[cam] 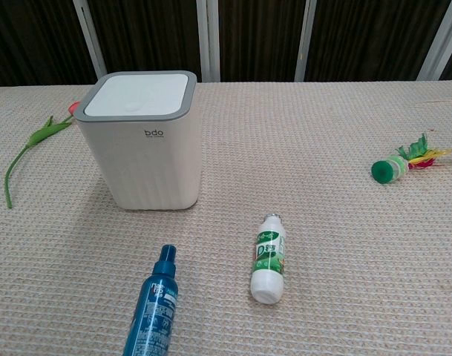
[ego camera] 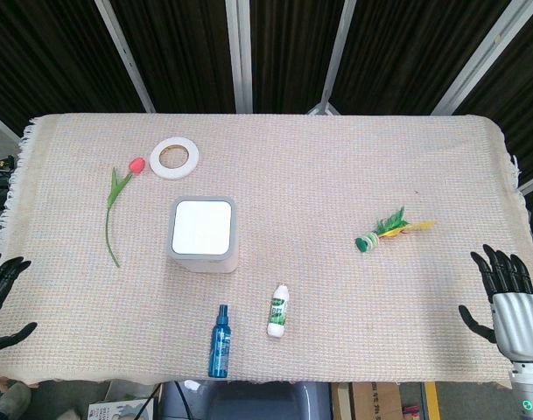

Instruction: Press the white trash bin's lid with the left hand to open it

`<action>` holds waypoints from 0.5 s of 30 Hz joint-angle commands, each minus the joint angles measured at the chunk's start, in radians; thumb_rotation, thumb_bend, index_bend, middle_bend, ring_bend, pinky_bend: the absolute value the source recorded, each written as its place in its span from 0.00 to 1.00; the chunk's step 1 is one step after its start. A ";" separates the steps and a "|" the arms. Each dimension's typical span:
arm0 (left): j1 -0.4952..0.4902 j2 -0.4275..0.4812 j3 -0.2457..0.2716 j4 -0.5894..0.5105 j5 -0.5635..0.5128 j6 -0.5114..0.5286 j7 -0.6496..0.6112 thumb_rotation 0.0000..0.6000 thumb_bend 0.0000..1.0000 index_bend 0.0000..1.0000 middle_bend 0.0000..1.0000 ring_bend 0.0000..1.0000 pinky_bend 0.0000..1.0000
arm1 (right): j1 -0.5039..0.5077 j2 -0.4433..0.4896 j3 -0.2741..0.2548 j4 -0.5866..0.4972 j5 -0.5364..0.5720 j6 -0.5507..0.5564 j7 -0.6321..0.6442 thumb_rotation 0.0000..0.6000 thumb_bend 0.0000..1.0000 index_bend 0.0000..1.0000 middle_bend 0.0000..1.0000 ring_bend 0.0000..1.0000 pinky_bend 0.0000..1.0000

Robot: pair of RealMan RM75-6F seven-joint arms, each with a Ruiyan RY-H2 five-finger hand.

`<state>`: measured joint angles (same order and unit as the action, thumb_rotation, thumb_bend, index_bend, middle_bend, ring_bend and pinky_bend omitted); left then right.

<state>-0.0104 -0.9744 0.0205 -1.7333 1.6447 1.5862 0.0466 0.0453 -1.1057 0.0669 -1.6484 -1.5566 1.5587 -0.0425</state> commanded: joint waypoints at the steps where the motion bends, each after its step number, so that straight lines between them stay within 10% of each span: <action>1: -0.001 0.001 0.000 -0.001 -0.002 -0.002 0.000 1.00 0.21 0.14 0.10 0.01 0.04 | 0.000 0.000 0.000 -0.001 0.000 -0.001 -0.001 1.00 0.27 0.10 0.02 0.01 0.00; 15: 0.001 0.003 0.001 -0.012 -0.010 -0.007 0.006 1.00 0.21 0.14 0.10 0.01 0.04 | 0.001 -0.001 0.000 0.005 0.003 -0.004 0.004 1.00 0.27 0.10 0.02 0.01 0.00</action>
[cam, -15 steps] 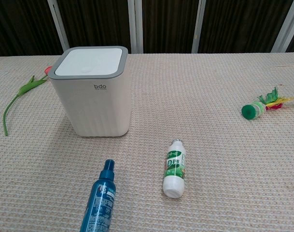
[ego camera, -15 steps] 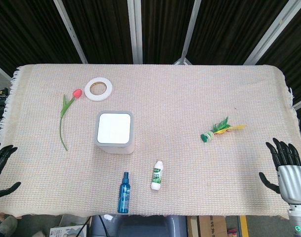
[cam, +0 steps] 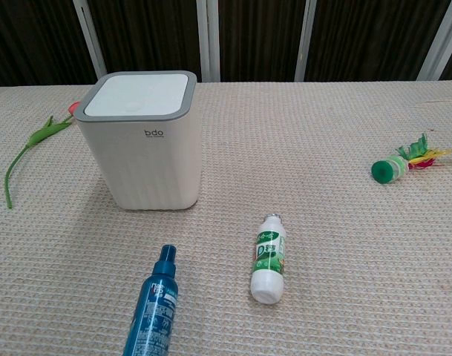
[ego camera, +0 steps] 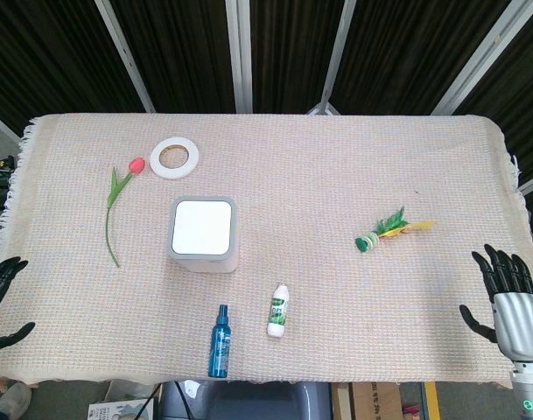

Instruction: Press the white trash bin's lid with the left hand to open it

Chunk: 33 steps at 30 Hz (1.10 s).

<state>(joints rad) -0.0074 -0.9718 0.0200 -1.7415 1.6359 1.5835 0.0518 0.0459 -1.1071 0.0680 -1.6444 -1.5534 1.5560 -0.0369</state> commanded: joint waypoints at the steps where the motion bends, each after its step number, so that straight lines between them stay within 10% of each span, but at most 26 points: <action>1: -0.002 0.001 0.002 -0.005 0.000 -0.005 0.000 1.00 0.21 0.14 0.10 0.01 0.04 | 0.000 0.001 -0.001 0.001 -0.001 -0.001 -0.002 1.00 0.27 0.10 0.02 0.01 0.00; 11: -0.025 0.020 0.005 0.001 0.046 -0.011 -0.063 1.00 0.22 0.13 0.15 0.08 0.18 | -0.012 0.010 0.003 -0.008 0.009 0.016 0.006 1.00 0.27 0.10 0.02 0.01 0.00; 21: -0.214 0.117 -0.047 -0.043 0.120 -0.189 -0.172 1.00 0.56 0.13 0.73 0.62 0.71 | 0.000 -0.004 -0.007 -0.012 0.004 -0.014 -0.018 1.00 0.27 0.10 0.02 0.01 0.00; 33: -0.414 0.224 -0.084 -0.295 0.061 -0.514 -0.040 1.00 0.71 0.16 0.85 0.77 0.80 | 0.006 -0.014 -0.008 -0.016 0.014 -0.032 -0.038 1.00 0.27 0.10 0.02 0.01 0.00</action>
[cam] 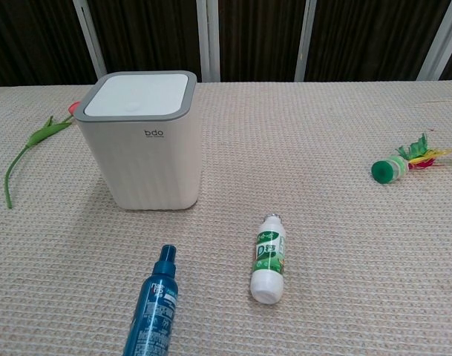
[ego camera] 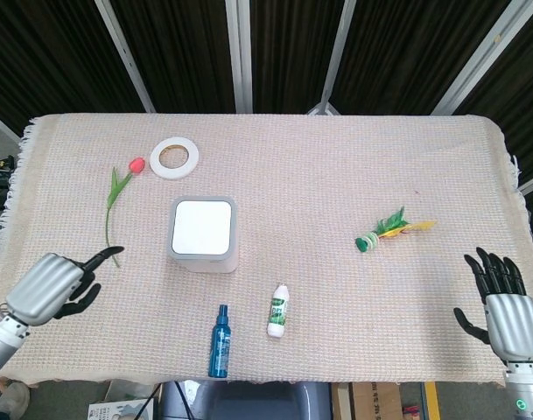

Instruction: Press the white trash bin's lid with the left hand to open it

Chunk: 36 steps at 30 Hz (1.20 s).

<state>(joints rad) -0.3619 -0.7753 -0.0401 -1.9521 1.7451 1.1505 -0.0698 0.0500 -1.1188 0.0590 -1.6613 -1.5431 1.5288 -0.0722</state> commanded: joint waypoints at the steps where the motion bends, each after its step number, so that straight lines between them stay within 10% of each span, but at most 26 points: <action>1: -0.067 0.021 -0.029 -0.100 -0.063 -0.092 0.106 1.00 0.71 0.16 0.85 0.77 0.80 | 0.003 -0.003 0.001 0.002 0.006 -0.008 -0.004 1.00 0.27 0.10 0.02 0.01 0.00; 16: -0.199 -0.037 -0.097 -0.212 -0.393 -0.261 0.424 1.00 0.73 0.12 0.86 0.81 0.81 | 0.015 -0.024 0.004 0.014 0.026 -0.034 -0.032 1.00 0.27 0.10 0.02 0.01 0.00; 36: -0.430 -0.034 -0.109 -0.257 -0.750 -0.409 0.524 1.00 0.73 0.11 0.86 0.81 0.81 | 0.030 -0.051 0.004 0.027 0.042 -0.059 -0.071 1.00 0.27 0.10 0.02 0.01 0.00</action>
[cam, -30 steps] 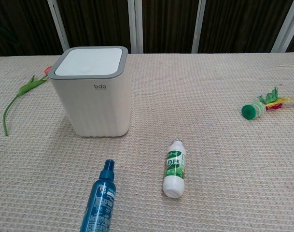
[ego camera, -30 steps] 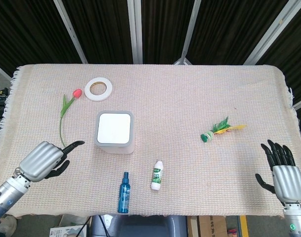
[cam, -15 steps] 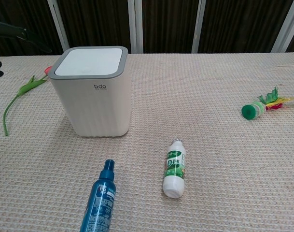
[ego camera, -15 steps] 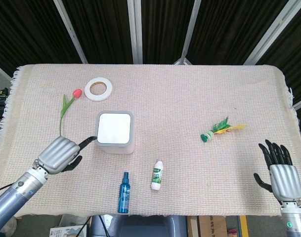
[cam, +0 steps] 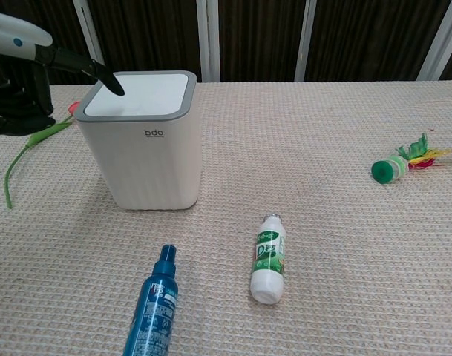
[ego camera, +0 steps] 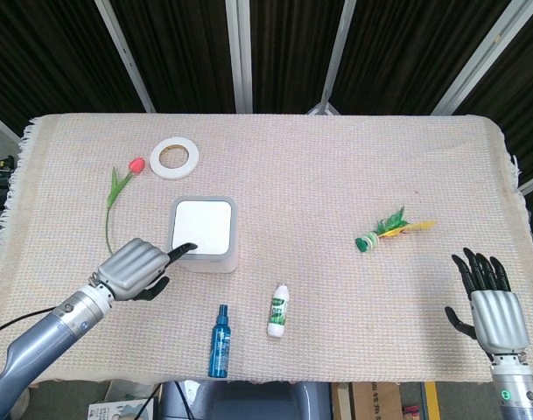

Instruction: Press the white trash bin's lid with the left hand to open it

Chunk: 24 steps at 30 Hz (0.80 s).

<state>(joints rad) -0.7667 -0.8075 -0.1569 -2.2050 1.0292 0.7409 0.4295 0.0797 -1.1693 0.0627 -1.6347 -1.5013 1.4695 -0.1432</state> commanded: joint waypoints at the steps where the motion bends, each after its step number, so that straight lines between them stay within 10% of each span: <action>1: -0.030 -0.004 0.010 -0.004 -0.042 0.004 0.031 1.00 0.73 0.11 0.86 0.81 0.81 | 0.000 -0.001 0.001 0.001 0.001 0.000 0.001 1.00 0.27 0.10 0.02 0.01 0.00; 24: -0.191 -0.079 0.120 0.001 -0.279 0.063 0.189 1.00 0.73 0.12 0.86 0.82 0.81 | 0.002 0.005 0.001 -0.001 0.002 0.002 0.015 1.00 0.27 0.10 0.02 0.01 0.00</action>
<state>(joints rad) -0.9533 -0.8865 -0.0417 -2.2007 0.7548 0.8003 0.6140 0.0821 -1.1647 0.0633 -1.6351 -1.4994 1.4711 -0.1286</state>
